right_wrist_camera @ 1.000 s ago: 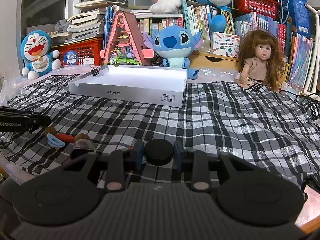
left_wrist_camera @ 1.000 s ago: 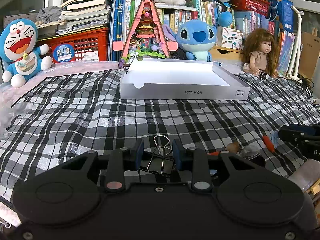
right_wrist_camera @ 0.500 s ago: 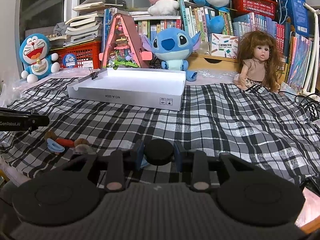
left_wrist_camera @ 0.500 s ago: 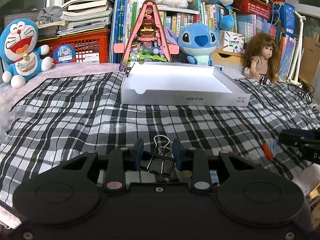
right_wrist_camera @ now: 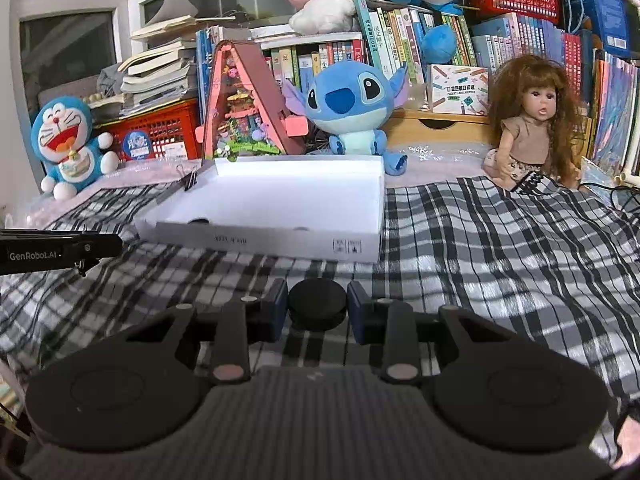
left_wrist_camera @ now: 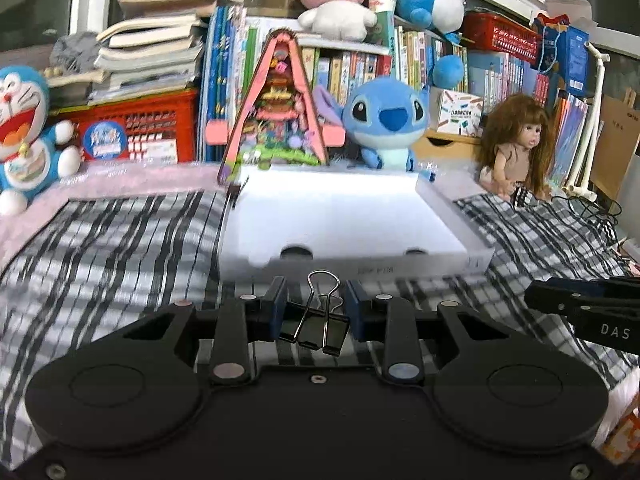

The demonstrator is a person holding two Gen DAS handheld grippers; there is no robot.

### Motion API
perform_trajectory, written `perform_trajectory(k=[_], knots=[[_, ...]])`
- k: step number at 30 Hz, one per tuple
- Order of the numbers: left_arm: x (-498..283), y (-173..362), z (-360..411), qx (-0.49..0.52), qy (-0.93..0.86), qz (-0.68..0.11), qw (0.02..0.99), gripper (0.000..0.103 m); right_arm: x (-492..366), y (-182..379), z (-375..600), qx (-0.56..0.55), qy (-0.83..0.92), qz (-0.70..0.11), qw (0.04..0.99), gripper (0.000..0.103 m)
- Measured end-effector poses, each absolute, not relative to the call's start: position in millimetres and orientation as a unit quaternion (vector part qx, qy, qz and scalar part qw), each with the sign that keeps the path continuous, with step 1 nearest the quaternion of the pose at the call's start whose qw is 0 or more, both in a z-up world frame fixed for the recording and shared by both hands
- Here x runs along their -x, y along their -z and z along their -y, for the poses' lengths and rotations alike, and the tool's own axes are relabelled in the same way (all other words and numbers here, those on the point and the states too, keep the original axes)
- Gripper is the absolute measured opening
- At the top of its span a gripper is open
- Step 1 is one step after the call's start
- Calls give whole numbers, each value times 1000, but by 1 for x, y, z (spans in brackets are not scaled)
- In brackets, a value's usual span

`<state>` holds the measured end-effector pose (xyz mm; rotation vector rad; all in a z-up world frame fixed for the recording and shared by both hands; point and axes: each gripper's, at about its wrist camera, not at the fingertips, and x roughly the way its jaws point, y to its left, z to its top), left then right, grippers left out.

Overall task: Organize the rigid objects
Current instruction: 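Carry the binder clip and black puck over the white box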

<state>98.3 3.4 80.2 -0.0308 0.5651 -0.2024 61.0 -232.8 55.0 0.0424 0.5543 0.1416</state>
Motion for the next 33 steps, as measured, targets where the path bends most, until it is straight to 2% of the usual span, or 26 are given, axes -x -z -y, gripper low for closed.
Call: perform_trajectory(k=[11,22,33], knots=[[-170,-96,0,38,103,-312,944,29,-128,-77,232,-64,-74,-318,943,37],[-260,-68,4,73,67,-375,922,29,-211,-74,217,-93,-57,-383,917,37],[-295,-42,7,92,50,-390,915,29,-255,-51,204,-72,-40,-411,908,37]])
